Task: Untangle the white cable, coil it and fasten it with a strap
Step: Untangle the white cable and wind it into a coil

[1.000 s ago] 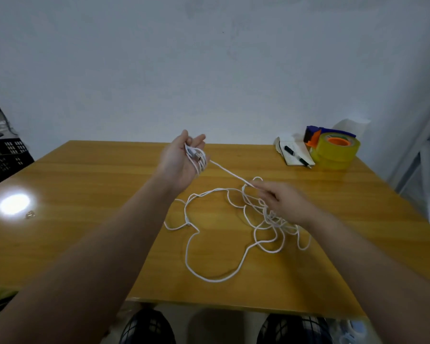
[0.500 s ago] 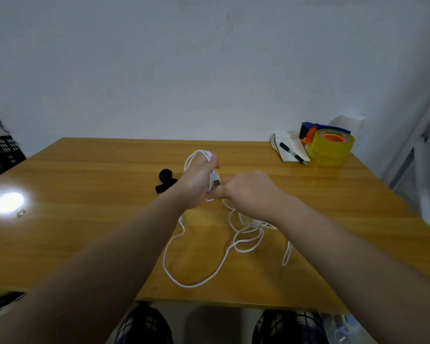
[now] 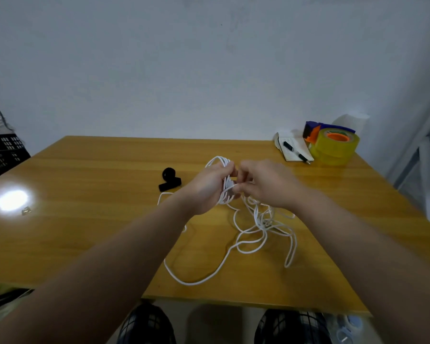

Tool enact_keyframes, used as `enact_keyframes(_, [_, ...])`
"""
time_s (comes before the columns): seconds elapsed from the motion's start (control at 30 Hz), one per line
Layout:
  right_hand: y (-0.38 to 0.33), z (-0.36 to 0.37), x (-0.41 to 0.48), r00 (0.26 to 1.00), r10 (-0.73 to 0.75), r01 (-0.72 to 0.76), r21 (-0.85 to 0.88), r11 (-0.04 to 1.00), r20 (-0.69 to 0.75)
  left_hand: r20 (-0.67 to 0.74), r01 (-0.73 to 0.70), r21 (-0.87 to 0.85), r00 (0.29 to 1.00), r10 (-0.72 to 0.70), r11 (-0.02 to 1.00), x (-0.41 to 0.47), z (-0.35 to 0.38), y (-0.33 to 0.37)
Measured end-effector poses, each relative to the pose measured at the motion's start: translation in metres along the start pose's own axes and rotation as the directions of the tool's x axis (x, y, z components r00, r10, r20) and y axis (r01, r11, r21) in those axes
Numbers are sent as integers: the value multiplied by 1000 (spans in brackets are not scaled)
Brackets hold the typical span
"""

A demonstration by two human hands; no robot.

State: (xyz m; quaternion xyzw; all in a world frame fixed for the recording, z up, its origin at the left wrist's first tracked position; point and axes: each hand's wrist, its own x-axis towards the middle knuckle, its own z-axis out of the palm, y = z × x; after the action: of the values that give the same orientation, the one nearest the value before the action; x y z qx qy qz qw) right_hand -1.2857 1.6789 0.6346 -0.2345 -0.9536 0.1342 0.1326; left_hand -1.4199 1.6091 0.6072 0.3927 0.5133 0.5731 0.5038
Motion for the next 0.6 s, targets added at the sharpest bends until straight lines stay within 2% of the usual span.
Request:
enact_keyframes(0.1, [-1, -6, -3, 994, -17, 19, -21, 1000, 106, -32, -6, 71, 999, 8, 997, 1, -5, 2])
enact_keyframes(0.2, [0, -14, -3, 997, -17, 14, 46, 999, 78, -71, 19, 163, 997, -7, 986, 1, -16, 0])
enact_keyframes(0.27, [3, -16, 0, 1000, -11, 8, 114, 993, 25, -107, 51, 116, 994, -39, 992, -1, -18, -4])
enact_keyframes(0.37, [3, -10, 4, 999, -54, 52, 231, 971, 6, -72, 30, 72, 997, -25, 997, -2, -7, -7])
enact_keyframes(0.5, [-5, -4, 9, 992, -123, 117, 247, 962, 10, -141, -2, -47, 990, -4, 999, -1, 9, -3])
enact_keyframes(0.6, [-3, -7, 11, 990, -104, 124, 260, 958, -91, -81, -38, -48, 996, 34, 998, -2, 13, -4])
